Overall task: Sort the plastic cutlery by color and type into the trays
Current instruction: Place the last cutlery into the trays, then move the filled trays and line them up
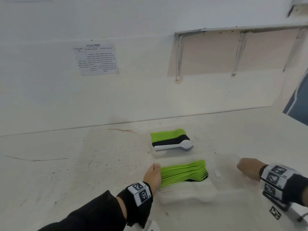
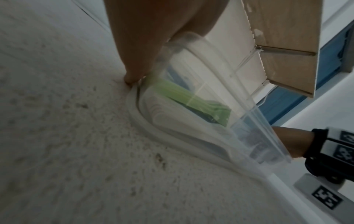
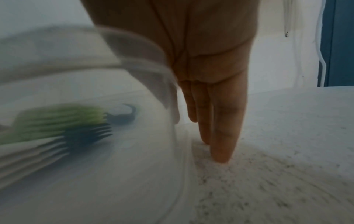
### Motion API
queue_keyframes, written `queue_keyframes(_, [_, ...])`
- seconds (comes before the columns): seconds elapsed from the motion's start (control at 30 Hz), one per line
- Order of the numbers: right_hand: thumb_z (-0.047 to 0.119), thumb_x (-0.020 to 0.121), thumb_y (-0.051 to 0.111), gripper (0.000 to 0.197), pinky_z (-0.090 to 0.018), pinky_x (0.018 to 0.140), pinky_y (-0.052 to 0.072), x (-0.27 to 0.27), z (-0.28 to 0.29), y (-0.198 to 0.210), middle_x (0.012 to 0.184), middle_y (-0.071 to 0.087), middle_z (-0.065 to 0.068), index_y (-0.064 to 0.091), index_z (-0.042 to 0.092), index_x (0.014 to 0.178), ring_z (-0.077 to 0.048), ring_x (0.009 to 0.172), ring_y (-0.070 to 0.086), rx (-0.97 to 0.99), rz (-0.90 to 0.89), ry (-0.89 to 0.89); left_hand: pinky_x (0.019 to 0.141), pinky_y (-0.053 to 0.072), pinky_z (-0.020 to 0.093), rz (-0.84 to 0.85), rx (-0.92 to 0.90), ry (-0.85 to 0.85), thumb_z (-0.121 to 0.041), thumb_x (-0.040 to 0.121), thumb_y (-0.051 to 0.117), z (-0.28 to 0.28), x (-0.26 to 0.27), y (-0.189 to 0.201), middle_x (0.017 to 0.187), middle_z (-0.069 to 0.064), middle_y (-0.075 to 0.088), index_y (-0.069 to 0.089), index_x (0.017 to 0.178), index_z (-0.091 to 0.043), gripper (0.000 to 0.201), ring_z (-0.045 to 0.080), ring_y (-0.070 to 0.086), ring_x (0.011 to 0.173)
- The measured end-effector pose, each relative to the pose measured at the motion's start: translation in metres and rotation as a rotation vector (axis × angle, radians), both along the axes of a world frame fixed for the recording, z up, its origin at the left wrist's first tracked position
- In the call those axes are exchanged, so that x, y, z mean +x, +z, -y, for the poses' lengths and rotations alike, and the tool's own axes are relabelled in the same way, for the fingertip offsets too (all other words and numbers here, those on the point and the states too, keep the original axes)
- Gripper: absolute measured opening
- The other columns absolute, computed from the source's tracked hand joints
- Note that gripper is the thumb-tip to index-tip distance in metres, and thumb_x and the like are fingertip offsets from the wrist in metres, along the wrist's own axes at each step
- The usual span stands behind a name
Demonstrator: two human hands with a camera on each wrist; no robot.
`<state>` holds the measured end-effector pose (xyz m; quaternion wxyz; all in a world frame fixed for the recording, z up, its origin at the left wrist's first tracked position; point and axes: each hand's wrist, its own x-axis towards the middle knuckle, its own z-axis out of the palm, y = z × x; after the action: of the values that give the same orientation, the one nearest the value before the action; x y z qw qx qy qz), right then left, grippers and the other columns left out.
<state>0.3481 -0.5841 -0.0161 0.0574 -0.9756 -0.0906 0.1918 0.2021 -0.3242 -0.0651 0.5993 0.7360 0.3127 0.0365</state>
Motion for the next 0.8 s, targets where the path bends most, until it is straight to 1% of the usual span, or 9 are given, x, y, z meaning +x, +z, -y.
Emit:
queue_keyframes(0.07, [0.012, 0.101, 0.027, 0.036, -0.022, 0.087, 0.044, -0.005, -0.005, 0.001, 0.114, 0.056, -0.015, 0.051, 0.002, 0.126, -0.023, 0.102, 0.057, -0.049, 0.036, 0.033, 0.112, 0.031, 0.04, 0.015, -0.053, 0.048, -0.031, 0.102, 0.027, 0.001, 0.001, -0.002, 0.141, 0.011, 0.047, 0.044, 0.137, -0.006, 0.047, 0.026, 0.042, 0.131])
queue_keyframes(0.17, [0.011, 0.101, 0.028, 0.037, -0.026, 0.098, 0.041, -0.008, -0.01, 0.002, 0.134, 0.049, -0.013, 0.052, 0.004, 0.129, -0.023, 0.124, 0.049, -0.139, 0.119, 0.156, 0.111, 0.033, 0.042, 0.031, -0.097, 0.088, -0.03, 0.101, 0.03, -0.002, 0.001, -0.008, 0.136, 0.012, 0.051, 0.048, 0.134, -0.005, 0.045, 0.026, 0.046, 0.128])
queue_keyframes(0.27, [0.01, 0.1, 0.03, 0.037, -0.029, 0.102, 0.041, -0.009, -0.017, 0.0, 0.137, 0.047, -0.013, 0.05, 0.004, 0.131, -0.024, 0.127, 0.046, -0.131, 0.108, 0.174, 0.111, 0.034, 0.043, 0.035, -0.113, 0.112, -0.028, 0.1, 0.031, -0.008, -0.002, -0.009, 0.134, 0.015, 0.053, 0.051, 0.13, -0.002, 0.044, 0.028, 0.048, 0.126])
queue_keyframes(0.4, [0.012, 0.1, 0.031, 0.036, -0.026, 0.098, 0.041, -0.013, -0.033, -0.001, 0.114, 0.059, -0.011, 0.05, 0.0, 0.129, -0.025, 0.124, 0.05, -0.042, 0.074, 0.057, 0.113, 0.028, 0.045, 0.02, -0.085, 0.145, -0.023, 0.101, 0.032, -0.022, -0.011, -0.004, 0.139, 0.025, 0.042, 0.042, 0.131, 0.01, 0.046, 0.035, 0.039, 0.131])
queue_keyframes(0.5, [0.013, 0.1, 0.031, 0.036, -0.023, 0.095, 0.04, -0.017, -0.045, -0.004, 0.13, 0.054, -0.013, 0.049, 0.001, 0.129, -0.024, 0.124, 0.05, -0.142, 0.085, 0.117, 0.111, 0.027, 0.044, 0.013, -0.066, 0.163, -0.018, 0.1, 0.033, -0.039, -0.014, -0.011, 0.138, 0.03, 0.037, 0.037, 0.126, 0.017, 0.044, 0.04, 0.036, 0.13])
queue_keyframes(0.63, [0.011, 0.1, 0.028, 0.037, -0.022, 0.096, 0.039, -0.025, -0.057, 0.001, 0.135, 0.05, -0.012, 0.05, 0.001, 0.128, -0.022, 0.125, 0.049, -0.243, 0.083, 0.14, 0.112, 0.03, 0.043, 0.007, -0.039, 0.158, -0.019, 0.1, 0.032, -0.043, -0.019, -0.009, 0.139, 0.028, 0.041, 0.042, 0.129, 0.014, 0.045, 0.035, 0.039, 0.131])
queue_keyframes(0.7, [0.009, 0.1, 0.027, 0.033, -0.023, 0.083, 0.042, -0.03, -0.063, 0.012, 0.129, 0.055, -0.011, 0.055, 0.003, 0.117, -0.021, 0.12, 0.053, -0.26, 0.074, 0.133, 0.112, 0.03, 0.042, 0.019, -0.019, 0.165, -0.019, 0.1, 0.031, -0.045, -0.02, -0.007, 0.139, 0.026, 0.042, 0.044, 0.129, 0.012, 0.044, 0.035, 0.039, 0.131])
queue_keyframes(0.73, [0.007, 0.099, 0.028, 0.029, -0.022, 0.073, 0.041, -0.032, -0.066, 0.017, 0.121, 0.058, -0.01, 0.054, 0.006, 0.111, -0.022, 0.114, 0.056, -0.264, 0.065, 0.144, 0.112, 0.03, 0.042, 0.029, -0.02, 0.173, -0.018, 0.1, 0.031, -0.048, -0.022, -0.004, 0.139, 0.025, 0.043, 0.044, 0.129, 0.012, 0.044, 0.035, 0.04, 0.13])
queue_keyframes(0.8, [0.006, 0.098, 0.031, 0.026, -0.018, 0.063, 0.037, -0.036, -0.074, 0.029, 0.096, 0.059, -0.007, 0.054, 0.01, 0.11, -0.02, 0.092, 0.055, -0.237, 0.067, 0.146, 0.11, 0.033, 0.04, 0.044, -0.016, 0.173, -0.018, 0.1, 0.032, -0.061, -0.027, 0.005, 0.135, 0.024, 0.048, 0.049, 0.126, 0.01, 0.041, 0.032, 0.044, 0.126])
